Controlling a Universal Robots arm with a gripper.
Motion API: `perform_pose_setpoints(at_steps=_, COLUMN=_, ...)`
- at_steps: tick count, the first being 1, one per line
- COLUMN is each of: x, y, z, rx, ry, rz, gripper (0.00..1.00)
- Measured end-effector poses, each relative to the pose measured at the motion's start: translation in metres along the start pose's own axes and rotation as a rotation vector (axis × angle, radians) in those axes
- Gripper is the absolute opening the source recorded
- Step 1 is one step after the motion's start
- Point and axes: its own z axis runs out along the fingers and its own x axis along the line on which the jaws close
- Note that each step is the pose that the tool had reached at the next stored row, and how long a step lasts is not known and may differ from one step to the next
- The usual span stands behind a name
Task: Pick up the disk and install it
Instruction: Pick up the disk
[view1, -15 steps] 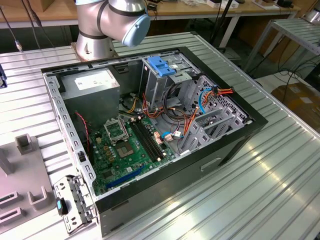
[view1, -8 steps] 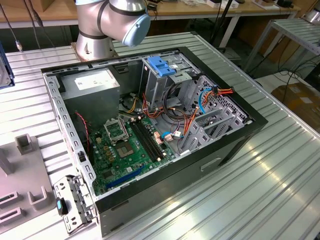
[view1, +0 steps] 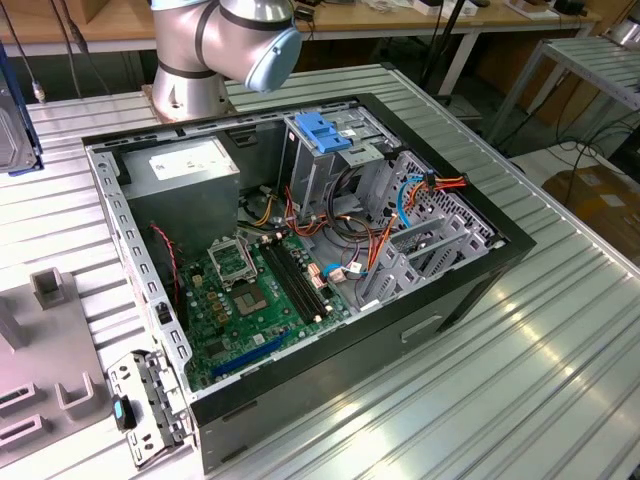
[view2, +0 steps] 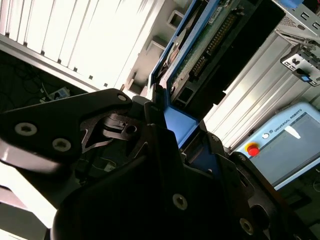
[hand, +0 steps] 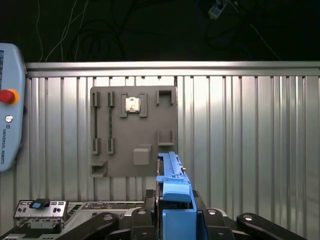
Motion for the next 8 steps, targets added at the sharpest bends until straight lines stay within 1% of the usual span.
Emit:
perform_pose_setpoints(at_steps=6, x=-0.0001, y=-0.0113, z=0.0, rx=-0.0001, ry=0.0, rz=0.0, gripper=0.37)
perform_pose_setpoints(at_steps=8, x=-0.0002, y=-0.0142, z=0.0, rx=0.0, ry=0.0, rz=0.0, gripper=0.37)
